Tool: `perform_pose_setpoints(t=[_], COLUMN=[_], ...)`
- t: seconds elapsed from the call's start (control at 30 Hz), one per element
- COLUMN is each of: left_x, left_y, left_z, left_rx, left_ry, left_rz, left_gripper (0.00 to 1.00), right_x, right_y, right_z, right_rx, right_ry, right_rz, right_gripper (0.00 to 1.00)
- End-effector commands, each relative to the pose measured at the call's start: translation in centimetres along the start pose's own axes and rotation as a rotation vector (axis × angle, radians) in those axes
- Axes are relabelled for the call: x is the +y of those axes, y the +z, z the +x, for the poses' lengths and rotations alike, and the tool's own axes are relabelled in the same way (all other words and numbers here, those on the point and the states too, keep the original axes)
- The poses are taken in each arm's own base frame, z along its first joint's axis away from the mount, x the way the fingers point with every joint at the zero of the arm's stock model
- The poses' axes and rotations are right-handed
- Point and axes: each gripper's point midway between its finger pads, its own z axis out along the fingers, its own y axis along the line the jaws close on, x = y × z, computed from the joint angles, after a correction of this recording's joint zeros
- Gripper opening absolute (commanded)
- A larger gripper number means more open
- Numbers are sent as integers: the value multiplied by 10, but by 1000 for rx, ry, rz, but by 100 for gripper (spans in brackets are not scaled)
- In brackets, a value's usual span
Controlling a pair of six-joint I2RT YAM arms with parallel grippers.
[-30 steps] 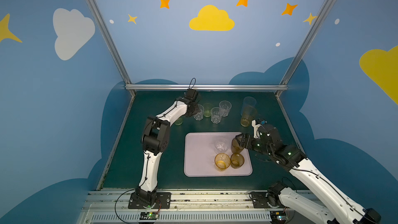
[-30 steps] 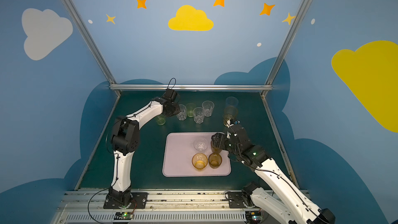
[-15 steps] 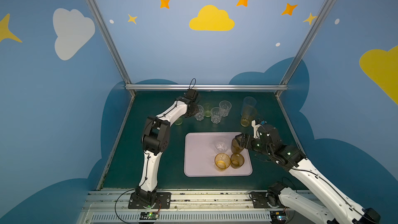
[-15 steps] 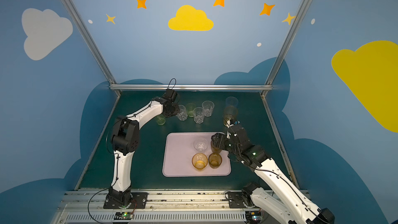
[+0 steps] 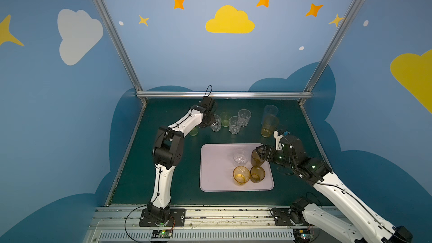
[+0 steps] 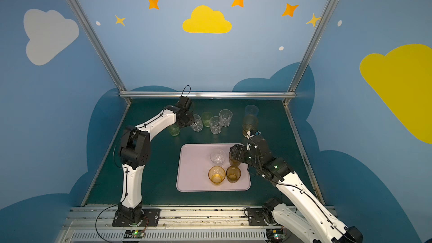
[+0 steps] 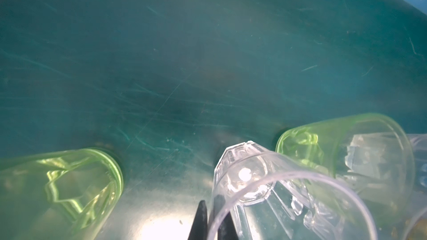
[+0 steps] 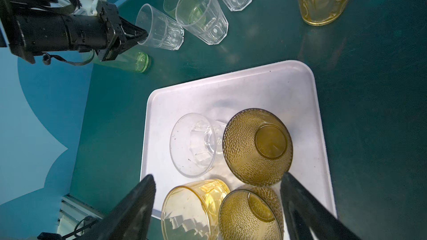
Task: Place the glasses into the tray
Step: Pick up the glass from the top-center of the table, then place the glass on the tray.
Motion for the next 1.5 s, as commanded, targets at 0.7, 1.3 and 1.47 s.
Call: perform_pose_setpoints(t=[0.7,1.3,1.47], left_x=[-13,-12,-6], left_y=[-74,-123,-132], left_z=[2,20,26], left_rx=[-70,-117,-117], left_ry=[60,114,117], left_rz=[99,140,136], left_gripper=[4,5,4], right_x=[-13,-3,-3], right_y=[-8,-11,-13], right_z=[2,0,1], right_rx=[-30,-23,-27], right_ry=[87,77,76], right_rz=[21,-25,-33], right_gripper=[84,84,84])
